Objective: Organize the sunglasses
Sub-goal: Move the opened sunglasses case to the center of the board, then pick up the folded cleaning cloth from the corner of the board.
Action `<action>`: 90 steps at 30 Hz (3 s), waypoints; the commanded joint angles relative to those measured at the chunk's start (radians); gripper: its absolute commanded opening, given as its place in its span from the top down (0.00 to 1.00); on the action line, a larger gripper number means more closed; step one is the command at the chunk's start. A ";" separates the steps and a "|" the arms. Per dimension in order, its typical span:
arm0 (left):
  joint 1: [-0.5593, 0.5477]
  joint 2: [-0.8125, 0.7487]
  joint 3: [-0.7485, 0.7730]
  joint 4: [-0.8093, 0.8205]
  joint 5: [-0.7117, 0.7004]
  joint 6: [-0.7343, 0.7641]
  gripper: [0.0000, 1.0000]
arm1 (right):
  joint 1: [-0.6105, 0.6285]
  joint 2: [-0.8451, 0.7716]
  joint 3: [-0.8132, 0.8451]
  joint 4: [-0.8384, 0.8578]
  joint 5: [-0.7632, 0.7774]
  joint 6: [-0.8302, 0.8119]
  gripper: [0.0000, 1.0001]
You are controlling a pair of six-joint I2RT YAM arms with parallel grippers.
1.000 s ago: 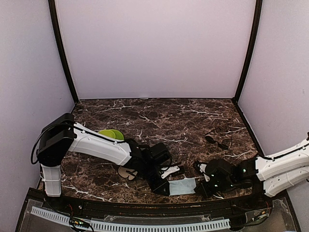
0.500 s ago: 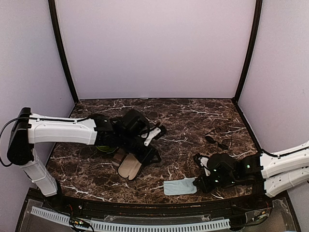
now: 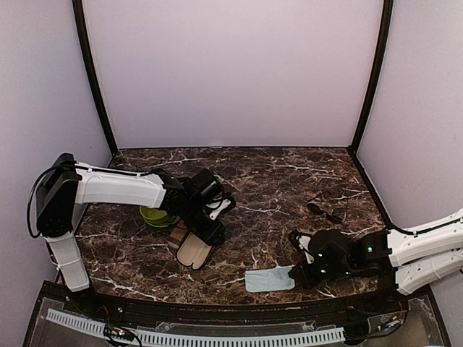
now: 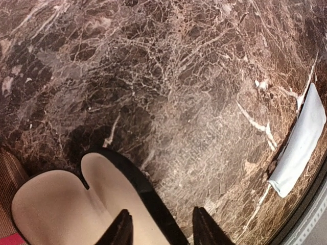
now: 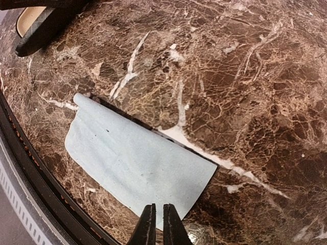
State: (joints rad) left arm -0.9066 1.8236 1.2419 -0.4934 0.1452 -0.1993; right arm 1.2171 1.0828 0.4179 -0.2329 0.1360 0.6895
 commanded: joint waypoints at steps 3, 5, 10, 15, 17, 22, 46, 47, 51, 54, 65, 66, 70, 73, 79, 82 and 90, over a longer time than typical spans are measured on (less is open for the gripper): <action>0.006 0.047 0.086 -0.054 0.071 0.061 0.72 | -0.004 -0.011 -0.003 0.041 0.015 -0.001 0.92; 0.006 0.057 0.105 -0.062 0.080 0.080 0.78 | -0.006 -0.008 -0.002 0.039 0.015 -0.004 0.92; 0.002 0.103 0.172 -0.125 0.098 0.173 0.92 | -0.016 -0.006 0.006 0.043 0.011 -0.016 0.92; -0.028 0.139 0.239 -0.170 0.079 0.315 0.95 | -0.039 0.004 0.016 0.044 -0.001 -0.028 0.92; -0.051 0.153 0.260 -0.184 0.075 0.378 0.95 | -0.053 0.009 0.019 0.040 -0.006 -0.032 0.92; -0.110 0.187 0.293 -0.205 0.091 0.498 0.95 | -0.090 0.018 0.029 0.028 -0.025 -0.049 0.92; -0.164 0.130 0.302 -0.189 -0.012 0.473 0.51 | -0.194 0.107 0.037 0.057 -0.119 -0.087 0.78; -0.164 0.107 0.281 -0.167 -0.018 0.451 0.51 | -0.195 0.115 0.035 0.064 -0.124 -0.090 0.78; -0.164 0.001 0.165 -0.052 -0.011 0.346 0.47 | -0.201 0.140 0.027 0.094 -0.145 -0.107 0.77; -0.164 -0.065 0.070 0.052 0.050 0.235 0.45 | -0.208 0.155 0.030 0.105 -0.154 -0.120 0.76; -0.164 -0.079 -0.165 0.307 0.206 -0.050 0.52 | -0.226 0.168 0.007 0.143 -0.178 -0.145 0.79; -0.164 -0.071 -0.166 0.314 0.203 -0.055 0.52 | -0.227 0.170 0.007 0.147 -0.180 -0.146 0.79; -0.169 -0.038 -0.160 0.346 0.211 -0.064 0.51 | -0.230 0.180 0.000 0.156 -0.189 -0.150 0.81; -0.180 -0.003 -0.136 0.335 0.180 -0.047 0.50 | -0.231 0.181 -0.006 0.162 -0.190 -0.148 0.81; -0.190 0.059 -0.102 0.317 0.181 -0.010 0.49 | -0.236 0.176 -0.014 0.156 -0.193 -0.150 0.82; -0.193 0.078 -0.091 0.323 0.189 -0.005 0.49 | -0.241 0.170 -0.021 0.160 -0.196 -0.150 0.81; -0.210 0.120 -0.066 0.324 0.198 -0.005 0.54 | -0.244 0.190 -0.027 0.175 -0.214 -0.147 0.82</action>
State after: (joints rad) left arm -1.1046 1.9274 1.1542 -0.1654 0.3336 -0.2161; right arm 0.9817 1.2594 0.4068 -0.0742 -0.0669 0.5533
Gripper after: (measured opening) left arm 0.481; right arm 0.181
